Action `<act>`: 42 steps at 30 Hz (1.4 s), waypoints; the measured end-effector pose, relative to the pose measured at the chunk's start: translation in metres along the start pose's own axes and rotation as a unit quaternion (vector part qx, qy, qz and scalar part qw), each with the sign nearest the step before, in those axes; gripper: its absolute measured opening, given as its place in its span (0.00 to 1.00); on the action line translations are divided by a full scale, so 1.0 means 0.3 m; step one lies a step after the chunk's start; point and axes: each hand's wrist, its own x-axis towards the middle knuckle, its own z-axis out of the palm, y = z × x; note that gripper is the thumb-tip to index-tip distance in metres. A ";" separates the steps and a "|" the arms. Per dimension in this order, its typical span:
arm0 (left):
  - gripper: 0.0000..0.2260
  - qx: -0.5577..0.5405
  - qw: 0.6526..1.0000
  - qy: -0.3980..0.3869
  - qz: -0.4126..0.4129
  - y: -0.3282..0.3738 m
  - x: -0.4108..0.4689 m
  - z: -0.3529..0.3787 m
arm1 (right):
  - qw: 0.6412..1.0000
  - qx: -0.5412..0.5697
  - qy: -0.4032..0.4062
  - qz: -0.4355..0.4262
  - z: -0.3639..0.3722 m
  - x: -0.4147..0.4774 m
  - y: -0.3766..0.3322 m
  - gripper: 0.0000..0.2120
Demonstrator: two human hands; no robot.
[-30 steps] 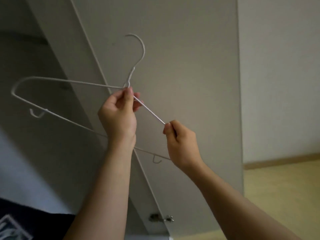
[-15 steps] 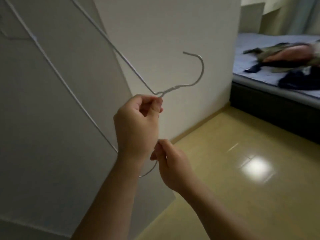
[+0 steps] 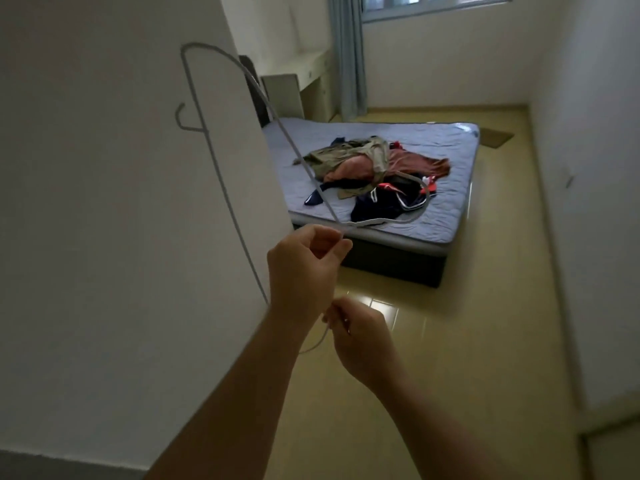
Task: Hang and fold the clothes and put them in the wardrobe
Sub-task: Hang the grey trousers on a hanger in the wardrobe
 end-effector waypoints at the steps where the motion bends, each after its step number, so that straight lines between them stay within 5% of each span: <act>1: 0.05 -0.015 1.000 0.000 -0.003 0.037 0.046 0.001 | 1.000 -0.014 0.005 0.004 -0.047 0.036 -0.029 0.07; 7: 0.01 -0.125 0.990 -0.024 -0.056 0.101 0.297 -0.018 | 0.997 -0.069 0.041 0.012 -0.178 0.232 -0.130 0.05; 15: 0.05 -0.289 0.937 -0.062 -0.187 -0.037 0.562 0.063 | 0.986 -0.157 0.043 0.047 -0.144 0.490 -0.116 0.08; 25: 0.01 -0.286 0.918 -0.171 -0.214 -0.282 1.000 0.514 | 0.965 -0.210 0.050 0.147 -0.207 0.931 0.236 0.07; 32: 0.02 -0.199 0.927 -0.188 -0.256 -0.524 1.442 0.990 | 0.961 -0.177 -0.039 0.208 -0.254 1.446 0.638 0.04; 36: 0.02 -0.161 0.918 -0.193 -0.308 -0.592 1.686 1.133 | 0.966 -0.111 -0.076 0.220 -0.320 1.789 0.746 0.17; 42: 0.05 -0.106 0.924 -0.204 -0.306 -0.727 2.031 1.293 | 0.961 -0.034 -0.070 0.264 -0.297 2.225 0.887 0.07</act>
